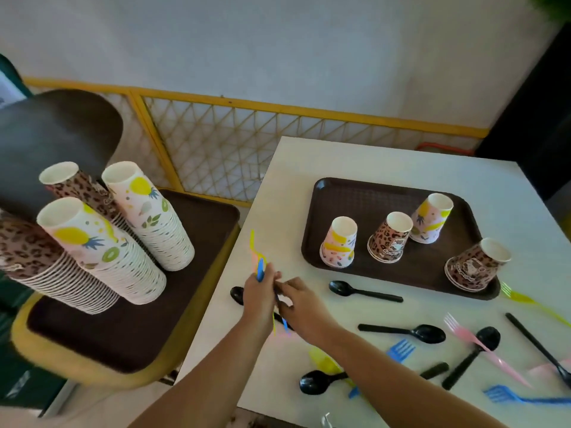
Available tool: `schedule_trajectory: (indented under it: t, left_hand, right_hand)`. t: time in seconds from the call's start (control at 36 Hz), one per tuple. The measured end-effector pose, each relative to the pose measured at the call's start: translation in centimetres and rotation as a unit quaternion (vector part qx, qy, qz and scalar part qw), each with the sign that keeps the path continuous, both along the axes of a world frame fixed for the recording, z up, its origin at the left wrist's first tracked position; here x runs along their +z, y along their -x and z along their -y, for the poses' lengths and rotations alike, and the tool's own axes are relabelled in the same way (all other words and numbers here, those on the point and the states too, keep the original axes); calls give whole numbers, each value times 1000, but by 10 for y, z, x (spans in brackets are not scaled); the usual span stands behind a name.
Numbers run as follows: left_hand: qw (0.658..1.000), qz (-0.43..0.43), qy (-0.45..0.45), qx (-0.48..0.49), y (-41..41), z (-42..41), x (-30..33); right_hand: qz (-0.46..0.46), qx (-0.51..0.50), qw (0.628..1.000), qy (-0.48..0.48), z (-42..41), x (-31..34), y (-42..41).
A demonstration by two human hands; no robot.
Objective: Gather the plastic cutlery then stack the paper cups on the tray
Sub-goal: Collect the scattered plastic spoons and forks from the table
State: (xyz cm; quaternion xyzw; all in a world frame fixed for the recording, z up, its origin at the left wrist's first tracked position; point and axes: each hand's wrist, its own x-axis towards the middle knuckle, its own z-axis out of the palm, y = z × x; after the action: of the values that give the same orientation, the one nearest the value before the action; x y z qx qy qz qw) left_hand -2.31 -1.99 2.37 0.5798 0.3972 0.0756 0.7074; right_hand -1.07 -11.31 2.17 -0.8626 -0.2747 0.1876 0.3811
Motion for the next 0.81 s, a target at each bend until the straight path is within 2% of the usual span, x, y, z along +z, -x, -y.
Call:
schedule_trajectory:
  t: [0.14, 0.25, 0.33, 0.56, 0.69, 0.81]
  left_hand:
    - [998, 14, -41, 47, 8, -45, -1]
    - [995, 55, -10, 84, 13, -75, 4]
    - [994, 69, 15, 79, 16, -90, 8]
    - [999, 47, 16, 23, 24, -101, 8]
    - [999, 36, 6, -6, 23, -101, 8]
    - [999, 25, -3, -21, 21, -97, 3]
  right_hand:
    - [41, 41, 998, 10, -7, -16, 5]
    - [39, 96, 981, 163, -11, -35, 9]
    - [87, 117, 962, 232, -17, -41, 16]
    - [160, 102, 944, 269, -30, -52, 19]
    - [189, 43, 935, 299, -30, -54, 13]
    - [109, 28, 955, 273, -31, -44, 7]
